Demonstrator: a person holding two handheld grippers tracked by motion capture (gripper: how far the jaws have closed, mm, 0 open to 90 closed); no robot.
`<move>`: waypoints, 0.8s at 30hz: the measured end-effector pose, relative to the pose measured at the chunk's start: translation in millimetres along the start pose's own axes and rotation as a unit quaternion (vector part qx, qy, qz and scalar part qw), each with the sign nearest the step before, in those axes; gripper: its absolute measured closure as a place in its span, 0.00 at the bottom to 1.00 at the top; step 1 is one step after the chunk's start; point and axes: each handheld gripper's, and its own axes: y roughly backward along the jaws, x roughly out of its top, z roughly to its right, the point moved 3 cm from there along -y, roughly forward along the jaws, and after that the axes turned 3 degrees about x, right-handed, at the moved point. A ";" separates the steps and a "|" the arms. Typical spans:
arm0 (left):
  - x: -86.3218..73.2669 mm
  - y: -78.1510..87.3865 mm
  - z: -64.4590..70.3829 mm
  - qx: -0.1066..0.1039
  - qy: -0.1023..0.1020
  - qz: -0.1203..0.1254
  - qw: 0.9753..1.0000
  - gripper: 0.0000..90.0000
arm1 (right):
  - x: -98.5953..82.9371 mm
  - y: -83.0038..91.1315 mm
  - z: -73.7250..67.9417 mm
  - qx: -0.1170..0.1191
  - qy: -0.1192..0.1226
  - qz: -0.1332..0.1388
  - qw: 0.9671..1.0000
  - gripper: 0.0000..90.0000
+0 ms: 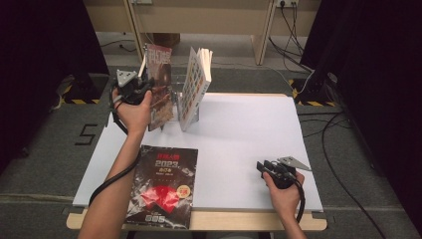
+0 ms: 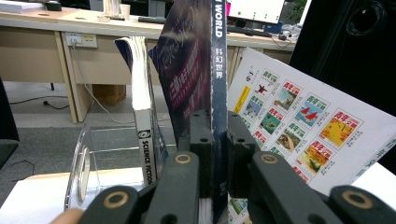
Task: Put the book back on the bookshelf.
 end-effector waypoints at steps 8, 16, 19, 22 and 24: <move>-1.1 -7.2 -2.5 0.006 0.002 0.006 1.000 0.93 | -0.2 -0.1 0.1 0.000 0.002 -0.002 1.000 0.71; -13.7 -15.6 -4.2 0.018 -0.015 0.033 0.999 0.93 | -0.3 -0.2 0.3 0.000 0.003 -0.003 1.000 0.71; -22.1 -21.4 -5.3 0.020 -0.023 0.029 0.999 0.93 | -0.2 -0.7 -0.3 0.001 0.007 -0.002 1.000 0.71; -31.4 -25.3 -5.6 0.022 -0.025 0.034 0.999 0.93 | -0.1 -0.7 -0.6 0.002 0.007 -0.001 1.000 0.71; -33.2 -25.3 -5.3 0.023 -0.027 0.038 0.999 0.93 | 0.2 0.0 -0.1 0.000 0.010 -0.001 1.000 0.71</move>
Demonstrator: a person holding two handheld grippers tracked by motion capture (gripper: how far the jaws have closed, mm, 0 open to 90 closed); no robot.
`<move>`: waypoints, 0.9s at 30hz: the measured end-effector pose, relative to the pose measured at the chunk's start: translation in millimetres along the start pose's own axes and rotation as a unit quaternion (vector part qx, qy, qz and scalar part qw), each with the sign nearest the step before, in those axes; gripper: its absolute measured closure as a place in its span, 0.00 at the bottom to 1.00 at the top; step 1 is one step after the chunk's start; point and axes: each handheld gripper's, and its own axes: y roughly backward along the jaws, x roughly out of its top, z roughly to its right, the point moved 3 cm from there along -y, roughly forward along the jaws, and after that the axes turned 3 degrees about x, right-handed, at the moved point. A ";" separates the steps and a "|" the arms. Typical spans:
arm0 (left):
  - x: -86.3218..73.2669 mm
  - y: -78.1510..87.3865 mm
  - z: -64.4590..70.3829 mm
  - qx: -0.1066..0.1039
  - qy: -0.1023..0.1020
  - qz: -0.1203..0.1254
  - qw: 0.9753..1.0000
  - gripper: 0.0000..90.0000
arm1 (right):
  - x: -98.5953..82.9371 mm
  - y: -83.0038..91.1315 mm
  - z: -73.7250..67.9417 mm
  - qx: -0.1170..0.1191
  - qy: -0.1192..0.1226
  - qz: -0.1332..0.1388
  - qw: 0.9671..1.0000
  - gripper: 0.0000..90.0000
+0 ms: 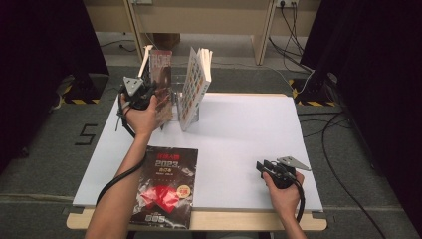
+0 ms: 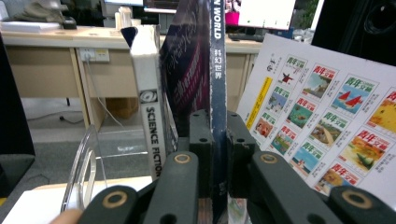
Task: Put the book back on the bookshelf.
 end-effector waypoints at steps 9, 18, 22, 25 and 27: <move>-9.6 16.9 0.2 0.000 -0.043 0.000 0.999 0.93 | 0.2 0.9 -1.2 0.002 0.003 0.002 1.000 0.71; -31.0 49.2 -11.8 0.006 -0.080 -0.020 0.997 0.90 | 0.1 0.5 -2.3 0.005 0.001 0.001 1.000 0.71; -42.6 60.8 -17.7 0.002 -0.074 -0.036 0.997 0.89 | 0.2 0.2 -4.4 0.006 0.001 0.000 1.000 0.71; -48.6 65.7 -21.8 -0.001 -0.063 -0.045 0.997 0.89 | 0.0 0.4 -4.9 0.005 0.002 -0.003 1.000 0.71; -51.8 67.4 -22.1 -0.009 -0.067 -0.051 0.996 0.88 | -0.1 0.0 -5.3 0.005 0.002 -0.002 1.000 0.71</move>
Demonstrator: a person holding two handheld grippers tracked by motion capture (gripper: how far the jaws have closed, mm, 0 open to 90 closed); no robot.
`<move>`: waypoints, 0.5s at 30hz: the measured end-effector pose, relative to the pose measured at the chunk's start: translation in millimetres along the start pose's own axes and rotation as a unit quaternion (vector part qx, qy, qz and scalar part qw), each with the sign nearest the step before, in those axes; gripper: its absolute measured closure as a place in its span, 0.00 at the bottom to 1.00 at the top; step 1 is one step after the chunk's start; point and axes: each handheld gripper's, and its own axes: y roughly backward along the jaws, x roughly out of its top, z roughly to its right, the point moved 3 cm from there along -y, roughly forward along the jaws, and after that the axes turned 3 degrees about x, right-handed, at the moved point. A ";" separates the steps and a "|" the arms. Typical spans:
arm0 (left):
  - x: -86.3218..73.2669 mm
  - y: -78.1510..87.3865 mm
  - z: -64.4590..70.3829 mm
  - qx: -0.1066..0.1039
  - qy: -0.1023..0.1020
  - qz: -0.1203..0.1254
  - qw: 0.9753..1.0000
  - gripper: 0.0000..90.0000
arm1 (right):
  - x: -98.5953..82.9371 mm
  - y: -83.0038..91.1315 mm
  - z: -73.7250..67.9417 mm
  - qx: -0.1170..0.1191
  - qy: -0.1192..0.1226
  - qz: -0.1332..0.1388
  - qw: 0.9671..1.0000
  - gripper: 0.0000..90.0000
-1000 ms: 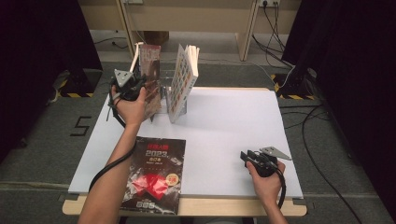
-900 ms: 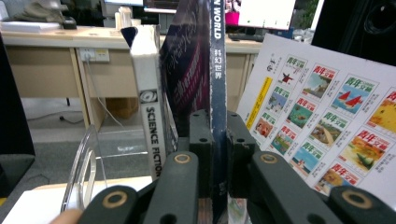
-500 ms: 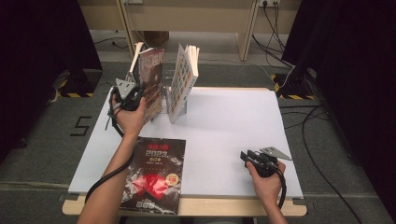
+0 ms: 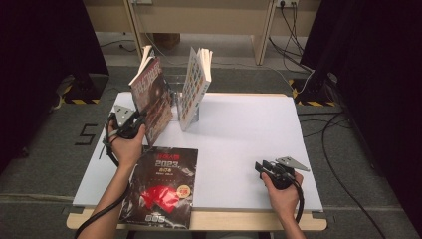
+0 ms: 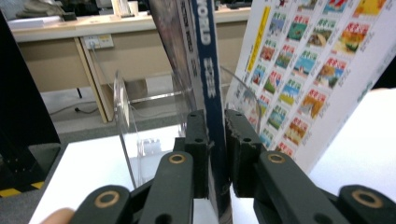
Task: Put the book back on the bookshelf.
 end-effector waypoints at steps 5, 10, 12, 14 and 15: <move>1.3 -1.8 -2.0 -0.004 0.027 0.008 1.000 0.86 | -0.4 -1.2 -0.7 0.001 0.000 -0.003 1.000 0.70; 13.8 -1.1 0.1 -0.001 0.041 0.029 0.999 0.82 | -0.7 -0.8 0.5 0.000 -0.003 -0.003 1.000 0.70; 16.9 0.0 1.1 -0.002 0.047 0.035 0.998 0.82 | -0.9 -0.5 1.5 0.000 -0.005 -0.005 1.000 0.70; 17.4 0.3 2.1 -0.006 0.052 0.034 0.998 0.83 | -0.9 -0.4 2.0 0.001 -0.006 -0.006 1.000 0.70; 16.8 0.4 2.1 -0.007 0.055 0.035 0.998 0.83 | -0.9 -0.3 1.9 0.001 -0.006 -0.006 1.000 0.70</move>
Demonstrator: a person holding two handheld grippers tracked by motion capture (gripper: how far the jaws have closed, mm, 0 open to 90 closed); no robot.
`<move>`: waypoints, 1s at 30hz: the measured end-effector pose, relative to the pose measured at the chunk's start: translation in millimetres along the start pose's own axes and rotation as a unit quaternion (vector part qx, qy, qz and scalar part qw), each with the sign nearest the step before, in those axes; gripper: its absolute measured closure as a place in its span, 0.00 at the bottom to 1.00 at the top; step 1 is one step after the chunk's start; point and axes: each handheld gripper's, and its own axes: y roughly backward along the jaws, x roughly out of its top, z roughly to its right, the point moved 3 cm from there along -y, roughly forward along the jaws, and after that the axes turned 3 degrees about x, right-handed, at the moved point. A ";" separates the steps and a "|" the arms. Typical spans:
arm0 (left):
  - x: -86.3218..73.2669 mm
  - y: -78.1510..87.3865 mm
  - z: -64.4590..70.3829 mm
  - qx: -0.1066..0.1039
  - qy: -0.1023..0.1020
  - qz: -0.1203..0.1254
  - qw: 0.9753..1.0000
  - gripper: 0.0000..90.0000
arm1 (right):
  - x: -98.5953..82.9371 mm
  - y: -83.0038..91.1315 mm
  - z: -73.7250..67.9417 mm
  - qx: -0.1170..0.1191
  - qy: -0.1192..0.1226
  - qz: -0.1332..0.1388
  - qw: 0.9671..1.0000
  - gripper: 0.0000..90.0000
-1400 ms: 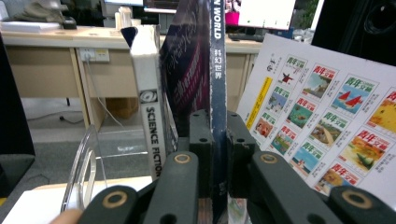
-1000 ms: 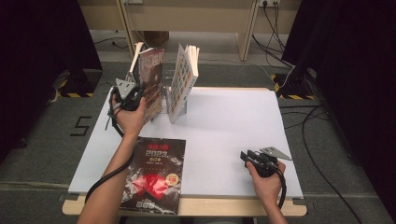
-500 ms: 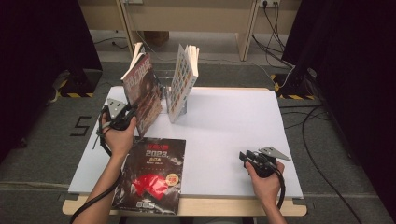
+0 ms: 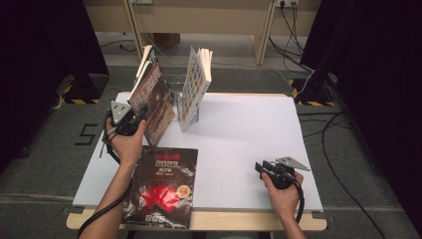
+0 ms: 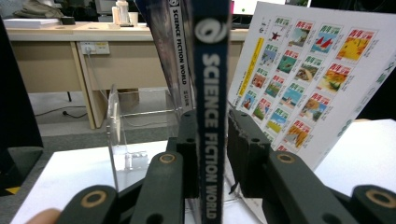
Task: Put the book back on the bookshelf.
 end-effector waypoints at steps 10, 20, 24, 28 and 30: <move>-2.9 -4.7 -1.5 0.004 0.007 -0.009 1.000 0.80 | -0.7 -1.5 -0.1 0.001 -0.002 -0.004 1.000 0.69; -12.5 -1.7 -2.6 0.003 0.016 -0.020 1.000 0.88 | -1.3 -1.3 1.1 0.002 -0.006 -0.008 1.000 0.69; -10.5 -2.2 -2.2 0.001 0.024 -0.030 0.999 0.92 | -1.6 -2.0 0.4 0.002 -0.006 -0.010 1.000 0.69; -9.3 -3.5 1.3 -0.002 0.031 -0.030 0.999 0.93 | -1.5 -2.5 0.7 0.002 -0.004 -0.010 1.000 0.69; -7.2 -5.3 4.4 -0.001 0.030 -0.028 0.999 0.93 | -1.7 -2.6 0.8 0.003 -0.006 -0.010 1.000 0.69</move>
